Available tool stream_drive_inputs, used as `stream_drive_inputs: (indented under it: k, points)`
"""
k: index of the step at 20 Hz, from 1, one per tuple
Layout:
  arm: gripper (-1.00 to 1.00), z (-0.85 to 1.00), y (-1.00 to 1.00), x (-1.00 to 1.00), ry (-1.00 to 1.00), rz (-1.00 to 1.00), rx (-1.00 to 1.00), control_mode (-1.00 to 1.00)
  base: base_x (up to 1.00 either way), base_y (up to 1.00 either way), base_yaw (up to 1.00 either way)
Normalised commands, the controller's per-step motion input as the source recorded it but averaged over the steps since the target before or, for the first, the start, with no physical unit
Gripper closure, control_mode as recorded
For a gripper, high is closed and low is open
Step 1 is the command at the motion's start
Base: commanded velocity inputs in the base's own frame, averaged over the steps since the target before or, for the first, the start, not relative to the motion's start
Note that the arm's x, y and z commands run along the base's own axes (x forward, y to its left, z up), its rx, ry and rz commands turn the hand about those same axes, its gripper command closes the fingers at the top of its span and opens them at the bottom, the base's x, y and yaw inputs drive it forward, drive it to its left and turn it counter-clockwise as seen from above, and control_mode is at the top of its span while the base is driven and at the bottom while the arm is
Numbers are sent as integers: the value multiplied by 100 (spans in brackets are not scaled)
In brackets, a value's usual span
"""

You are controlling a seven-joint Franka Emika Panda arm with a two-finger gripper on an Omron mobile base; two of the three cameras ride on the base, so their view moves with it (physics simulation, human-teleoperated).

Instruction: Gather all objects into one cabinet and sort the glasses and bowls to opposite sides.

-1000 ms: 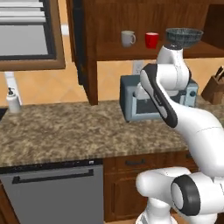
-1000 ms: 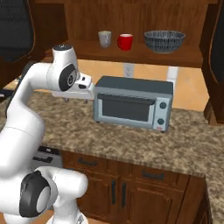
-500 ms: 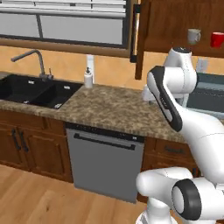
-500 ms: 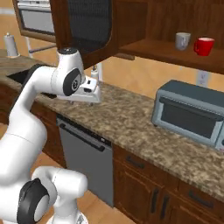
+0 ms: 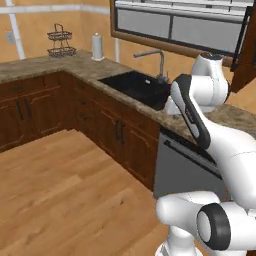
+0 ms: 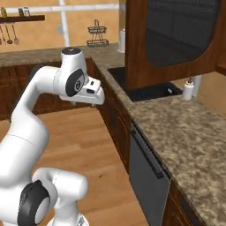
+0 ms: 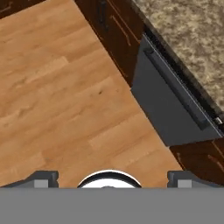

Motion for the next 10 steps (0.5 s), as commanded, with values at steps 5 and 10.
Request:
stream_drive_inputs:
  k: [5, 10]
  points:
    - [-100, 0, 0, 0, 0, 0, 0, 100, 1, 18, 96]
    - [-100, 0, 0, 0, 0, 0, 0, 100, 6, 32, 90]
